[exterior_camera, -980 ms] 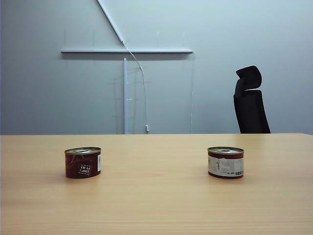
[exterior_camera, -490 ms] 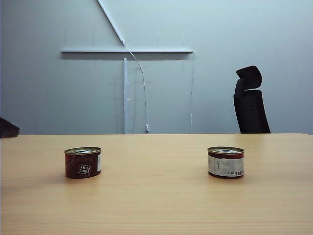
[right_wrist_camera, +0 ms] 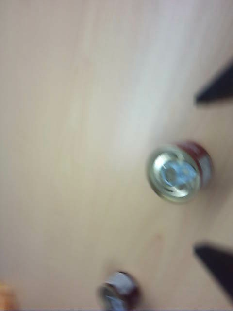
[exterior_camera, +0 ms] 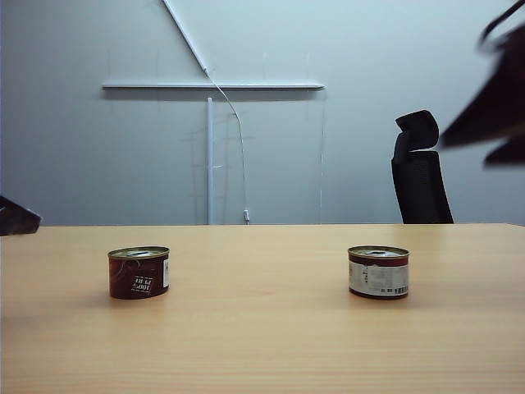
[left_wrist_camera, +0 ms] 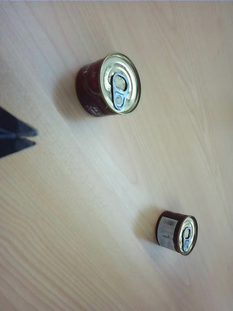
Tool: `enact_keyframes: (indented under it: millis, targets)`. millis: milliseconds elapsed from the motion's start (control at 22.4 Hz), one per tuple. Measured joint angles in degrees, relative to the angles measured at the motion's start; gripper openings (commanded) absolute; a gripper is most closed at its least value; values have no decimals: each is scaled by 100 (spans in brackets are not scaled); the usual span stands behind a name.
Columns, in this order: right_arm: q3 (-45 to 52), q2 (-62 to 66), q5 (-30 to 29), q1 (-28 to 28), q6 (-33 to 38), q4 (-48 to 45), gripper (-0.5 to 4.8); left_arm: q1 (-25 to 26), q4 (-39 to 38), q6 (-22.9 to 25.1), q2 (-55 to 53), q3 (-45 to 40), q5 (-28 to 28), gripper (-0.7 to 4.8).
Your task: Stack a can of tomatoes on the right onto the can of tomatoes on the left.
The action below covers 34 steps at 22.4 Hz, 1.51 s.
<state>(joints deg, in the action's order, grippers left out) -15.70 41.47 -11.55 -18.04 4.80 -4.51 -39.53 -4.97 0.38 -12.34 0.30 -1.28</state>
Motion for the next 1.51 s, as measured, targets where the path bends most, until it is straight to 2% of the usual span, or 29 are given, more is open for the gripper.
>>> enact_keyframes:
  millis: [134, 223, 535, 1203, 1247, 1292, 1515]
  targets:
    - [-216, 1025, 0, -376, -249, -363, 479, -22, 2, 2, 0, 0, -2, -4]
    - [-481, 2258, -9, -601, -560, -807, 479, -20, 2, 2, 2, 0, 0, -4]
    - [-1126, 3707, 284, -605, -636, -1154, 479, -22, 0, 2, 2, 0, 0, -4]
    - [-1224, 4221, 400, -603, -682, -1296, 479, -22, 0, 2, 2, 0, 0, -4]
    - [-1224, 4221, 400, -605, -682, -1300, 430, -22, 0, 2, 2, 0, 0, -4]
    - [-1224, 4221, 400, -603, -680, -1303, 291, -22, 0, 0, 2, 0, 0, -4]
    - [-1222, 4221, 385, -605, -680, -1338, 151, -22, 0, 2, 4, 0, 0, -4]
